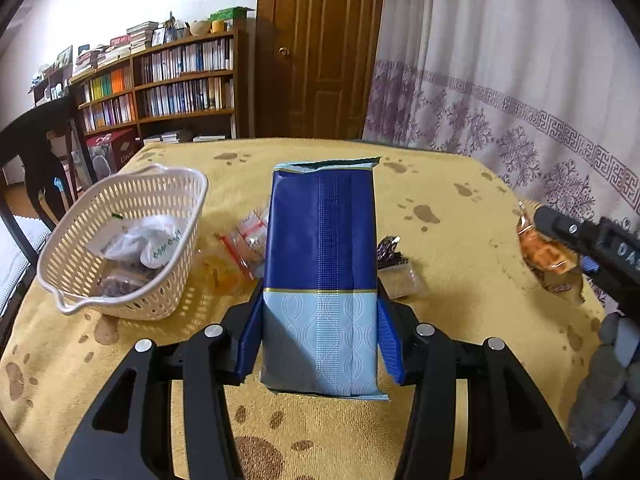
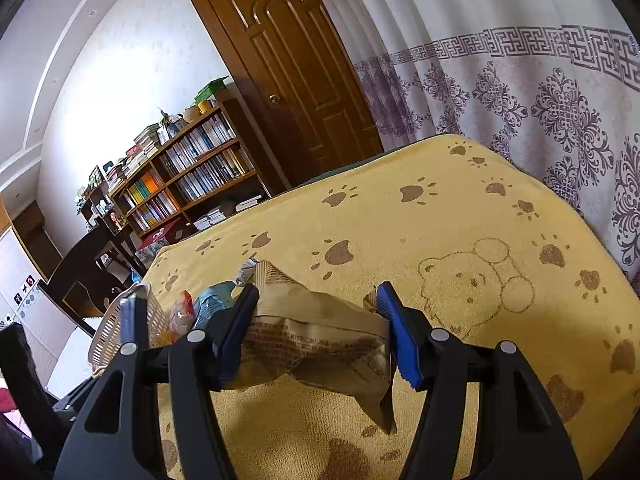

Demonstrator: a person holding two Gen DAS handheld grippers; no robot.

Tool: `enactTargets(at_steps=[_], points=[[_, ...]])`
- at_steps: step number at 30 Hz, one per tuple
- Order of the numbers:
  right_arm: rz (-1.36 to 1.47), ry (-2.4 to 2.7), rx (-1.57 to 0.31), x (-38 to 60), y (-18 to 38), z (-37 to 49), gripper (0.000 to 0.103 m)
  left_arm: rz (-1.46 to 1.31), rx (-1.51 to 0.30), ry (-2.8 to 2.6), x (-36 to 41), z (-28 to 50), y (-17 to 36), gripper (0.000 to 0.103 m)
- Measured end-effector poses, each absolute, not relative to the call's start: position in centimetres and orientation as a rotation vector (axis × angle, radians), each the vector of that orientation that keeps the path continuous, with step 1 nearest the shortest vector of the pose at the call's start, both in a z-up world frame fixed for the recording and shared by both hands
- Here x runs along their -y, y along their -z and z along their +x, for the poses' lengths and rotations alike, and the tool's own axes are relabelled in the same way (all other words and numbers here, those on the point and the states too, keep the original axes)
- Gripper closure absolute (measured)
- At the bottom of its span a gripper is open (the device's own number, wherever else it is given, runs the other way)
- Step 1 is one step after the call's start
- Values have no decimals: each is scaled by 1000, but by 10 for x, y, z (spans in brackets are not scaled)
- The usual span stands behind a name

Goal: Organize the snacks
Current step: 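Carry the blue bag into the white basket with the left tool and release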

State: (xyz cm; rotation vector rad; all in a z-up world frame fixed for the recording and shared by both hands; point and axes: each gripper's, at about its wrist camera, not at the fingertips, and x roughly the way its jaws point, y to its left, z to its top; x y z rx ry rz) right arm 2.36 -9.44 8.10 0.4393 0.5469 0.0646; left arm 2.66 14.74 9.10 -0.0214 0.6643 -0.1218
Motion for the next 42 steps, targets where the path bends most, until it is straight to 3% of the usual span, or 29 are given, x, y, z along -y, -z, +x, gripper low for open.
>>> enactTargets(at_steps=[24, 38, 42], points=[[440, -68, -562, 92, -77, 25, 41, -123, -539, -119, -246, 35, -143, 52], [442, -70, -561, 90, -77, 24, 41, -156, -535, -290, -306, 63, -141, 52], [444, -69, -561, 90, -77, 24, 41, -156, -536, -308, -308, 67, -137, 41]])
